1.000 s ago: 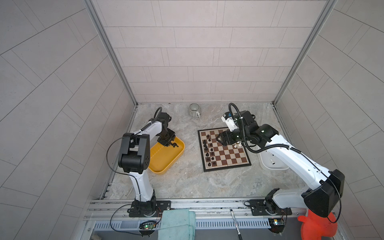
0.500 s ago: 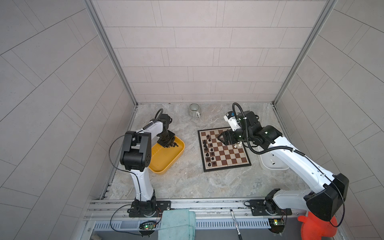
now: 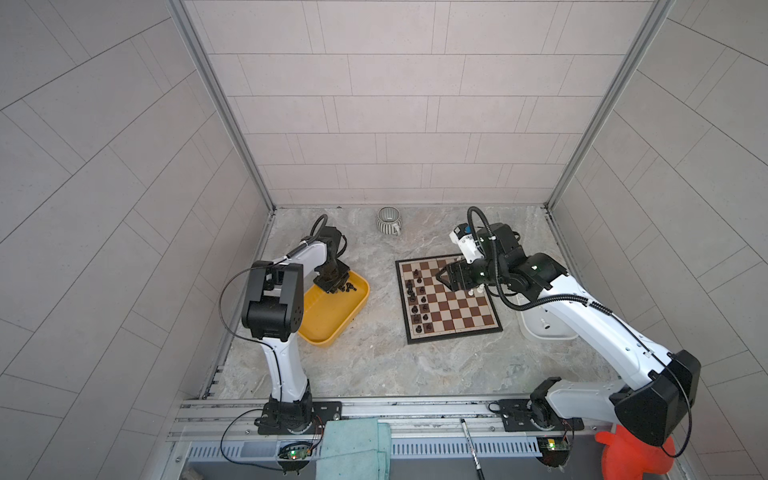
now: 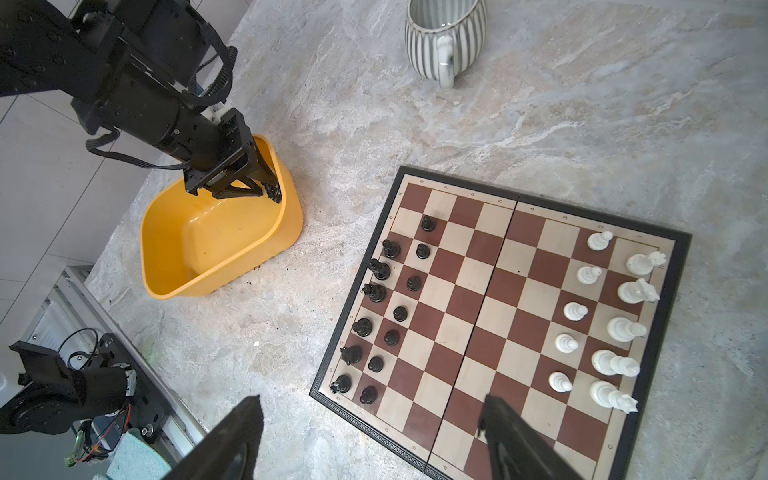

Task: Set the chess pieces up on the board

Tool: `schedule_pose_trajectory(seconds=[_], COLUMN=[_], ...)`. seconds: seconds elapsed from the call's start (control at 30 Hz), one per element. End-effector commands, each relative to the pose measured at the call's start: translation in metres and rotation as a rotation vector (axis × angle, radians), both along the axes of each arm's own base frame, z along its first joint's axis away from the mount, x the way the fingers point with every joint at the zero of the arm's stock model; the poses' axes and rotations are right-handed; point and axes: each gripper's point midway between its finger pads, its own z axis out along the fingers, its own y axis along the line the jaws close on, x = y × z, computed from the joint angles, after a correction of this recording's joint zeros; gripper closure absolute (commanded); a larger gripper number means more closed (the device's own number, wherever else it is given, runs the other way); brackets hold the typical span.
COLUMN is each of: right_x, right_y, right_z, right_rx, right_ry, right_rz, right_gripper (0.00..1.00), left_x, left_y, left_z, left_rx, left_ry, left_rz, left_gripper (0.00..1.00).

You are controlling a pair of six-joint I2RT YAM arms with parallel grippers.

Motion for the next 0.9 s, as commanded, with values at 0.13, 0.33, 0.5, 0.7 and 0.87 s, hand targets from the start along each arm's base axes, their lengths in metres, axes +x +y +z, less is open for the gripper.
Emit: schedule_pose_trajectory(seconds=[0.13, 0.33, 0.5, 0.7, 0.87], right_x=[-0.005, -0.007, -0.006, -0.005, 0.001], right_y=[-0.001, 0.0, -0.002, -0.007, -0.005], right_z=[0.007, 0.006, 0.006, 0.006, 0.014], right_rx=[0.027, 0.033, 0.028, 0.029, 0.078], right_ry=[-0.008, -0.002, -0.006, -0.014, -0.039], right_rz=[0.002, 0.008, -0.004, -0.031, -0.06], right_gripper=[0.17, 0.18, 0.18, 0.19, 0.2], left_x=[0.008, 0.008, 0.009, 0.016, 0.001], left_y=[0.008, 0.008, 0.006, -0.012, -0.016], left_z=[0.009, 0.003, -0.002, 0.003, 0.031], left_rx=[0.065, 0.073, 0.065, -0.043, -0.091], left_ry=[-0.046, -0.037, -0.047, -0.107, -0.131], left_rz=[-0.01, -0.019, -0.023, -0.047, -0.066], left_gripper=[0.65, 0.66, 0.69, 0.73, 0.75])
